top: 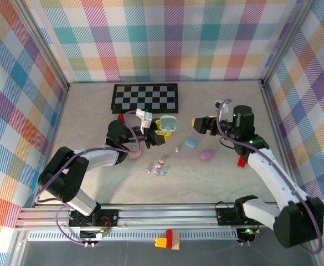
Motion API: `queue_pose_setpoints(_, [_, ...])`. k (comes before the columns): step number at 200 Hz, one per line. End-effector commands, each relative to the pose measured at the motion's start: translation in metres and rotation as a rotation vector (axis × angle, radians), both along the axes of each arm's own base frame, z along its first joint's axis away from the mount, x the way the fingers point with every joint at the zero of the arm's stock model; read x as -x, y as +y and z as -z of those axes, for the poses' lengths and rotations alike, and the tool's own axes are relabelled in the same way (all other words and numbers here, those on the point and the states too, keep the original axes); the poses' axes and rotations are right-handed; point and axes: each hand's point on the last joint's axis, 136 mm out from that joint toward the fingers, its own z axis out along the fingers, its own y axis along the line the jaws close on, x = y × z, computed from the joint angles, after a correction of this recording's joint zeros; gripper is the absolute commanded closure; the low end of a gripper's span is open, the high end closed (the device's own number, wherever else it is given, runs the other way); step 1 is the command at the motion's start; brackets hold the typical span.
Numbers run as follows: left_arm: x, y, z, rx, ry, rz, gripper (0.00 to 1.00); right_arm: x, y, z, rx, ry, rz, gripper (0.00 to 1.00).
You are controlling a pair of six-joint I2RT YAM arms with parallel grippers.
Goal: Insert the wireless bluetooth earbuds into the charging case
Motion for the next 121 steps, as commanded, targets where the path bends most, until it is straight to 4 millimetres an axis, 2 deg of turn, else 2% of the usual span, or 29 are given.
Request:
queue_pose_setpoints(1, [0.000,0.017,-0.015,0.034,-0.084,-0.048,0.68,-0.004,0.008,0.038,-0.003,0.190,0.103,0.20])
queue_pose_setpoints(32, [-0.008,0.034,-0.015,0.033,-0.084,-0.103,0.68,-0.004,0.030,0.083,0.051,0.361,0.138,0.27])
queue_pose_setpoints(64, [-0.018,0.050,-0.015,0.031,-0.084,-0.153,0.68,0.009,0.051,0.132,0.067,0.561,0.182,0.34])
queue_pose_setpoints(98, [-0.017,0.057,-0.017,0.034,-0.090,-0.169,0.67,0.016,0.069,0.162,0.094,0.642,0.171,0.36])
queue_pose_setpoints(121, [-0.017,0.061,-0.016,0.034,-0.089,-0.180,0.68,0.013,0.077,0.173,0.107,0.659,0.142,0.38])
